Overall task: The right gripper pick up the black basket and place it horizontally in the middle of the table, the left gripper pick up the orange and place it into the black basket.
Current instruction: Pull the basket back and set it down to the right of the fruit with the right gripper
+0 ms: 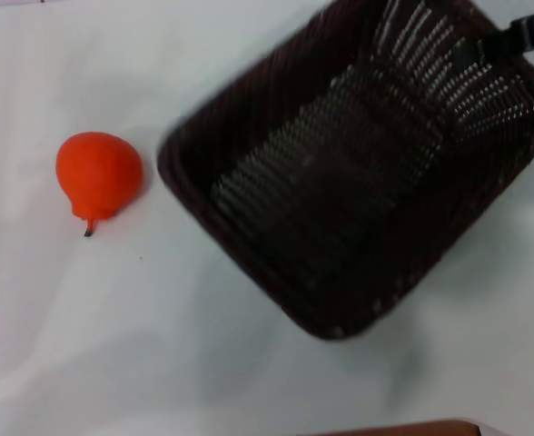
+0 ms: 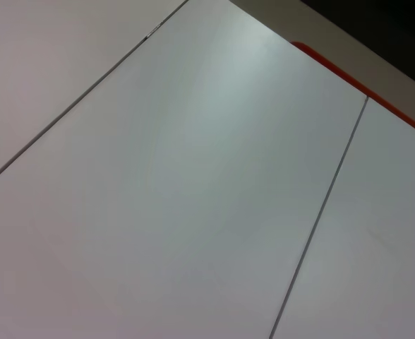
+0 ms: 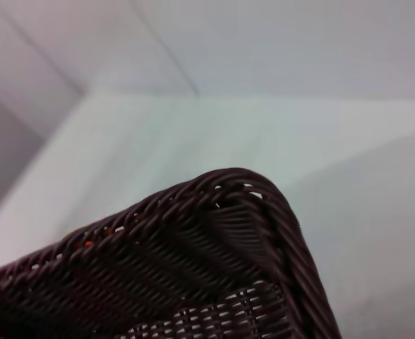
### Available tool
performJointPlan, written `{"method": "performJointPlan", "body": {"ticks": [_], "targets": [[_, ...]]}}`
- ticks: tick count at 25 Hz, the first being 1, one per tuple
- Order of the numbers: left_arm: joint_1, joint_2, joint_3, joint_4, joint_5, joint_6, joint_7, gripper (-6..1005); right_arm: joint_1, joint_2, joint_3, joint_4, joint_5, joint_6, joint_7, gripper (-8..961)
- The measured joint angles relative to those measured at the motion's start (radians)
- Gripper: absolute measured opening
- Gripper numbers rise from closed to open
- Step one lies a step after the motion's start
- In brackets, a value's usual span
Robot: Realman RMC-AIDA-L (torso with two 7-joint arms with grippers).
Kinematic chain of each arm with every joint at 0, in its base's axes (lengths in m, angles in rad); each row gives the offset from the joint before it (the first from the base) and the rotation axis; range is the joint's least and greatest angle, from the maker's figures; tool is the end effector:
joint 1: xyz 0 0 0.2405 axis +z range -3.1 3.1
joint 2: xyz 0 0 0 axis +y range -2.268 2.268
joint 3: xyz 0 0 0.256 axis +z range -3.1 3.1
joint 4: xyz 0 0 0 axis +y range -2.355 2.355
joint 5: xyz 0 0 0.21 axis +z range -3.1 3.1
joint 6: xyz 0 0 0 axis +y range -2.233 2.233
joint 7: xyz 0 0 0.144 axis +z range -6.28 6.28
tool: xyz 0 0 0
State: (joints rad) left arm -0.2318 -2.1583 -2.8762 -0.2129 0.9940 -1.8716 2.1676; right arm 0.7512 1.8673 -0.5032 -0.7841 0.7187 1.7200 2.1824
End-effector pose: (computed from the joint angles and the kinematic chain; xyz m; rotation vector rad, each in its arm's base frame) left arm -0.3352 0.2227 0.0788 -1.1913 -0.5057 -1.5147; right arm 0.2513 0.3849 0.1093 -1.3973 -2.5571 -0.3350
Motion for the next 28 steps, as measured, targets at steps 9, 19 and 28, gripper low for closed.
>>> {"method": "performJointPlan", "body": {"ticks": [9, 19, 28], "targets": [[-0.009, 0.000, 0.000, -0.016, 0.000, 0.012, 0.000, 862, -0.089, 0.000, 0.129, 0.131, 0.129, -0.071, 0.029, 171], [-0.027, 0.000, 0.002, -0.019, 0.000, 0.034, 0.000, 862, -0.148, 0.053, 0.142, 0.199, 0.167, -0.236, 0.083, 171], [-0.030, 0.000, 0.005, -0.019, 0.001, 0.049, 0.000, 861, -0.146, 0.087, 0.123, 0.254, 0.162, -0.330, 0.088, 171]]}}
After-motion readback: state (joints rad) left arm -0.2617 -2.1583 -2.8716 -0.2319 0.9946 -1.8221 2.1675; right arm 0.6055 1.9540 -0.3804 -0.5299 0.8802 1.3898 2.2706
